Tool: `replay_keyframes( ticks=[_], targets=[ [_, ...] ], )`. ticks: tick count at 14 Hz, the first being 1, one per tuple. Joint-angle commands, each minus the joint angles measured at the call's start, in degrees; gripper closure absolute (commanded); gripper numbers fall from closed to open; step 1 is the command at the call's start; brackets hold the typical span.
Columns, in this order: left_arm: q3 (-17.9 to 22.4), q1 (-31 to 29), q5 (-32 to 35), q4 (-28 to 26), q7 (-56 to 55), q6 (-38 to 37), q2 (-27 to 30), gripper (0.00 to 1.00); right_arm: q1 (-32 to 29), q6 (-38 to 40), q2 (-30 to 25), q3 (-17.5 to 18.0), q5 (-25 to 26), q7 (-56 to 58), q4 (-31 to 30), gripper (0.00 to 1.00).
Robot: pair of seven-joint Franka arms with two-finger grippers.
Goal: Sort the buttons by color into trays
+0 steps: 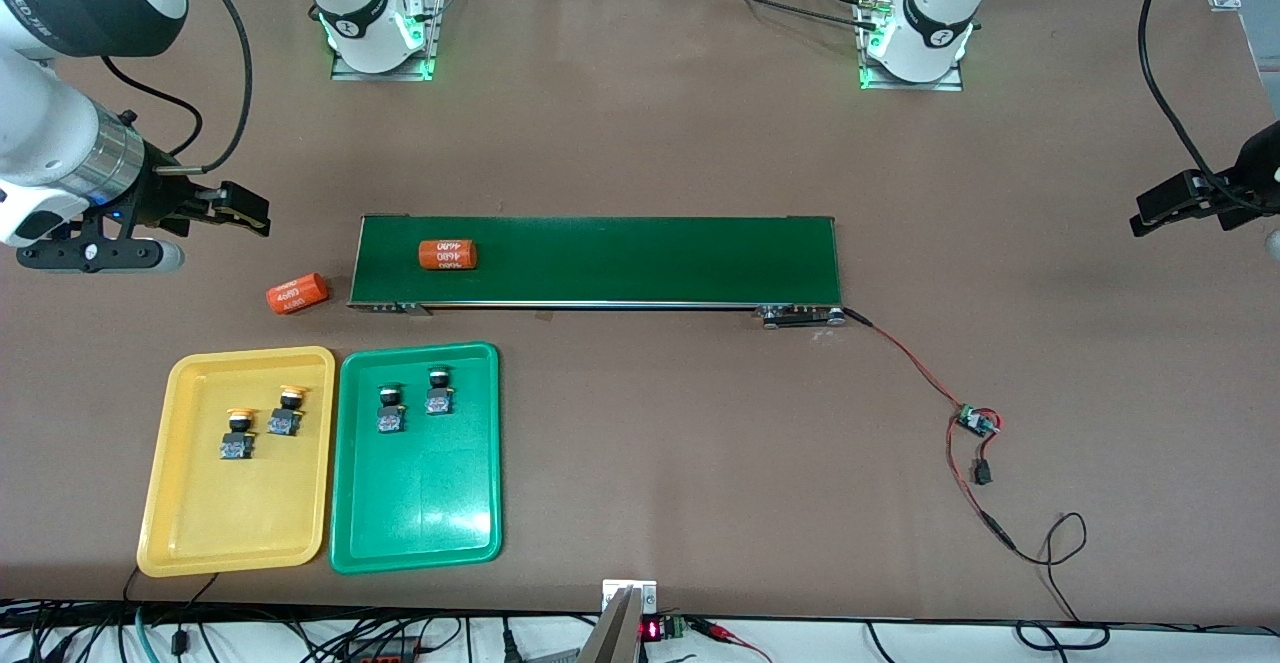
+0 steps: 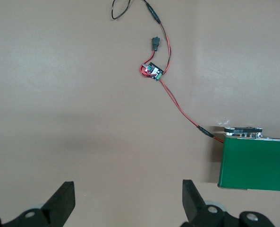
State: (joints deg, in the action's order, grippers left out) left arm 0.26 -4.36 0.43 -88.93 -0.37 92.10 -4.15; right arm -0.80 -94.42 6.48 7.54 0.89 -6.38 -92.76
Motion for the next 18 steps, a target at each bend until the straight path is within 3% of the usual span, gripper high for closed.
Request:
replay_keyframes(
  ticks=[1, 18],
  targets=[
    [-0.1, -0.3, -1.0, -1.3, 0.6, 0.7, 1.2, 0.00, -0.3, 0.1, 0.3, 0.0, -0.7, 0.9, 1.2, 0.00],
    [-0.8, -0.2, -1.0, -1.2, 0.6, 0.5, 1.2, 0.00, -0.3, 0.1, 0.5, 0.0, -0.7, 0.8, 1.2, 0.00]
  ],
)
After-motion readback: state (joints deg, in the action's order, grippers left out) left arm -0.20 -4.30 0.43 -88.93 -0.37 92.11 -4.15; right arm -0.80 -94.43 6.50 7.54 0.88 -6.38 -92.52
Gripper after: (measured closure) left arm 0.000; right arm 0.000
